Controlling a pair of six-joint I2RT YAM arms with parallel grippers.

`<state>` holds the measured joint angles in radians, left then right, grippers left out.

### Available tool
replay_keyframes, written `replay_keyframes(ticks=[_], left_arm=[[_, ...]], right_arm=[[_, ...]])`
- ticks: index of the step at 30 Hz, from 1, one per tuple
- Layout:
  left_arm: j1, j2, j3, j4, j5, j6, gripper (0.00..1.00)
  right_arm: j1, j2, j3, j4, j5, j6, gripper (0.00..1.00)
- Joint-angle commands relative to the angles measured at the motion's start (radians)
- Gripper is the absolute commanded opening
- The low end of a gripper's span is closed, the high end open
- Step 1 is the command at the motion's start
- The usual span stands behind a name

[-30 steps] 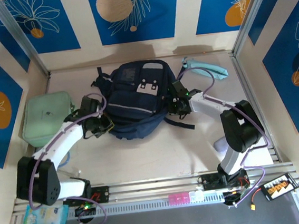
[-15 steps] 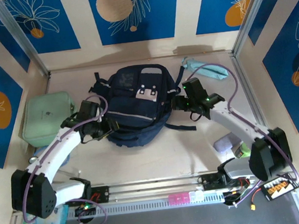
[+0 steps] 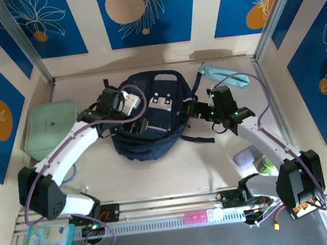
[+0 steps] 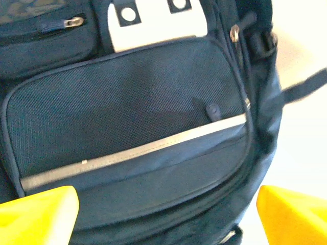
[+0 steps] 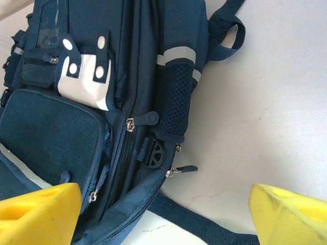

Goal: Pack the student bag
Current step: Zip the student bag at the center of the table, then unzip the student bag at the center of the table.

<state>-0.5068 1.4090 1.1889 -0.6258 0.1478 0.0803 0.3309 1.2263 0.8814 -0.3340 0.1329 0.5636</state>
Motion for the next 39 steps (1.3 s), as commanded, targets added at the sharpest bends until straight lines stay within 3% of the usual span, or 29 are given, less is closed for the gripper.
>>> replay_keyframes(ticks=[1, 5, 9, 24, 29, 32, 36, 39], left_arm=[[-0.021, 0.050, 0.050, -0.053, -0.022, 0.335, 0.90], [-0.020, 0.089, 0.051, -0.058, -0.108, 0.532, 0.89], [-0.020, 0.140, 0.037, -0.102, -0.080, 0.729, 0.87], [0.004, 0.294, 0.081, -0.187, -0.100, 0.870, 0.82], [0.004, 0.292, 0.009, 0.000, -0.102, 0.874, 0.69], [0.003, 0.298, 0.000, 0.039, -0.107, 0.872, 0.60], [0.005, 0.287, -0.026, 0.078, -0.115, 0.884, 0.55], [0.004, 0.269, -0.017, 0.053, -0.105, 0.887, 0.32]], right_arm=[[-0.026, -0.027, -0.011, 0.029, -0.048, 0.021, 0.87], [-0.056, -0.034, -0.026, 0.045, -0.076, 0.032, 0.87], [-0.083, -0.036, -0.048, 0.071, -0.100, 0.056, 0.87], [-0.128, -0.067, -0.091, 0.076, -0.124, 0.086, 0.87], [-0.132, -0.063, -0.097, 0.083, -0.131, 0.103, 0.87], [-0.137, -0.067, -0.094, 0.078, -0.130, 0.103, 0.87], [-0.144, -0.072, -0.094, 0.072, -0.131, 0.104, 0.87], [-0.146, -0.069, -0.093, 0.072, -0.136, 0.107, 0.87]])
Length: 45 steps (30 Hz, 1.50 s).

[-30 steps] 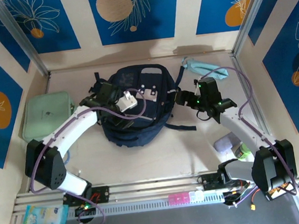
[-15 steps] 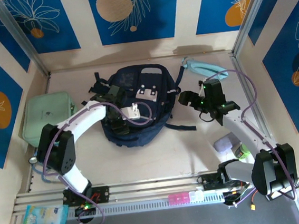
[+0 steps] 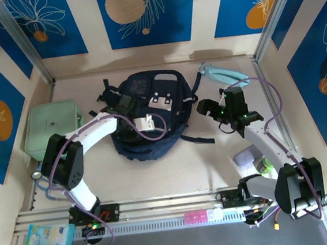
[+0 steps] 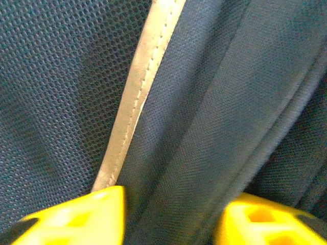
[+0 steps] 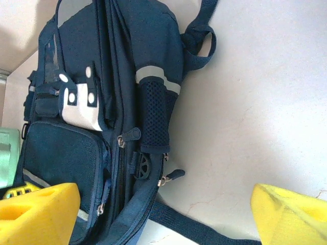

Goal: Pack the student bag
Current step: Unzip the student bag at the center of the table.

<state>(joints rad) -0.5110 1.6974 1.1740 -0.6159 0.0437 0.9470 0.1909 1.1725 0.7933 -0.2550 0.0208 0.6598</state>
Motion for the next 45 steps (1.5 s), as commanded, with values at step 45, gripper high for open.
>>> replay_keyframes(ticks=[45], left_arm=[[0.185, -0.419, -0.265, 0.422, 0.401, -0.418, 0.00]], right_arm=[[0.095, 0.667, 0.466, 0.026, -0.353, -0.248, 0.71]])
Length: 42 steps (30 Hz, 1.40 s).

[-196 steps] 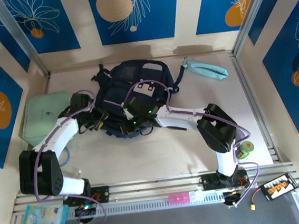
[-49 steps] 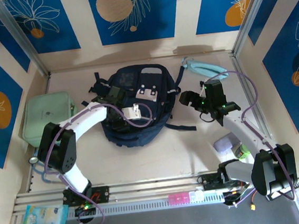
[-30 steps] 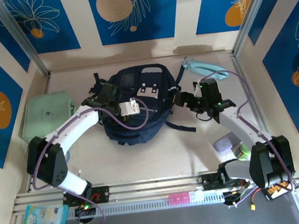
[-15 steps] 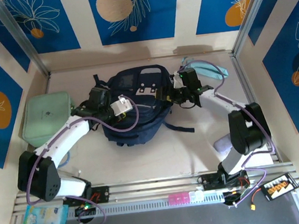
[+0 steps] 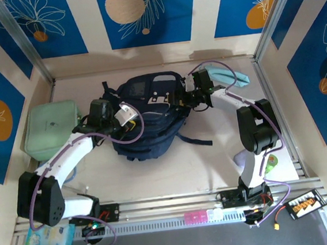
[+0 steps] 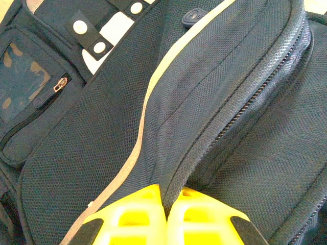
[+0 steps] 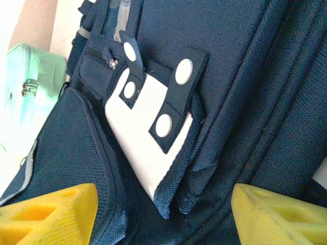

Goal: Pack the student bag
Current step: Unzip the student bag at the center of the table.

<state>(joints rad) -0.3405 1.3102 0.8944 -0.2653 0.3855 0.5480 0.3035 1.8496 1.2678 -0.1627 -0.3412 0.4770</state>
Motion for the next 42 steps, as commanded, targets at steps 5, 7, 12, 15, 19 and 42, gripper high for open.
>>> replay_keyframes(ticks=[5, 7, 12, 15, 19, 42], left_arm=[[0.015, -0.039, 0.018, 0.055, 0.039, -0.001, 0.00], [0.015, -0.036, 0.019, 0.054, 0.036, 0.000, 0.00], [0.015, -0.025, 0.020, 0.049, 0.038, 0.001, 0.00], [0.015, -0.024, 0.025, 0.033, 0.038, 0.007, 0.00], [0.014, -0.023, 0.030, 0.015, 0.037, 0.012, 0.00], [0.014, -0.009, 0.037, 0.001, 0.032, 0.009, 0.00]], right_arm=[[-0.048, -0.058, -0.055, -0.143, -0.181, -0.231, 0.69], [-0.045, -0.072, -0.062, -0.188, -0.191, -0.282, 0.67], [-0.051, -0.086, -0.073, -0.222, -0.169, -0.331, 0.51], [-0.050, -0.078, -0.059, -0.236, -0.158, -0.355, 0.42], [-0.044, -0.068, -0.041, -0.266, -0.112, -0.379, 0.29], [0.011, -0.090, 0.000, -0.306, 0.039, -0.390, 0.04]])
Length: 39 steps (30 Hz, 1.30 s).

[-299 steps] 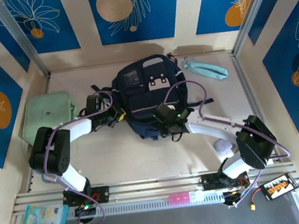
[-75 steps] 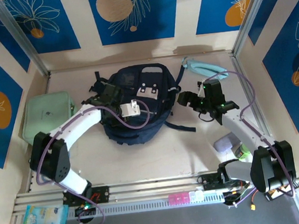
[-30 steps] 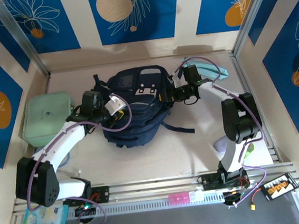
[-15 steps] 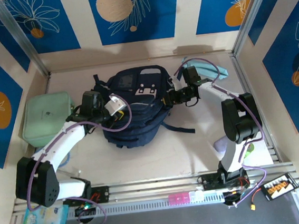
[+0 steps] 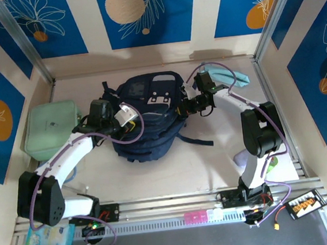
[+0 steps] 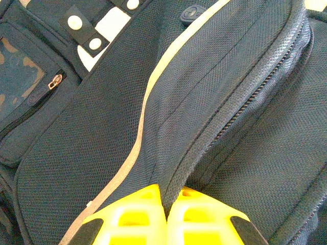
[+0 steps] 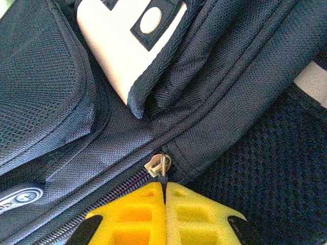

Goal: Pack the student bag
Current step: Unzip the student bag at the center of the table.

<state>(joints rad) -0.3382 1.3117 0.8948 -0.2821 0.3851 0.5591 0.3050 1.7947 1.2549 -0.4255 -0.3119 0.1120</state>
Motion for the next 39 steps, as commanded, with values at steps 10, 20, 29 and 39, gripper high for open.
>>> replay_keyframes(ticks=[10, 20, 29, 39], left_arm=[[0.010, 0.014, 0.051, 0.012, 0.015, -0.026, 0.00], [0.011, 0.047, 0.085, 0.013, -0.011, -0.062, 0.00], [0.011, 0.055, 0.091, 0.022, 0.015, -0.076, 0.00], [0.011, 0.048, 0.086, 0.026, 0.034, -0.078, 0.00]], right_arm=[[0.078, -0.121, -0.058, -0.055, 0.036, -0.055, 0.02], [0.147, -0.282, -0.201, -0.013, -0.059, -0.044, 0.02], [0.174, -0.270, -0.242, 0.033, -0.007, -0.004, 0.09], [0.198, -0.206, -0.201, 0.036, 0.040, 0.002, 0.16]])
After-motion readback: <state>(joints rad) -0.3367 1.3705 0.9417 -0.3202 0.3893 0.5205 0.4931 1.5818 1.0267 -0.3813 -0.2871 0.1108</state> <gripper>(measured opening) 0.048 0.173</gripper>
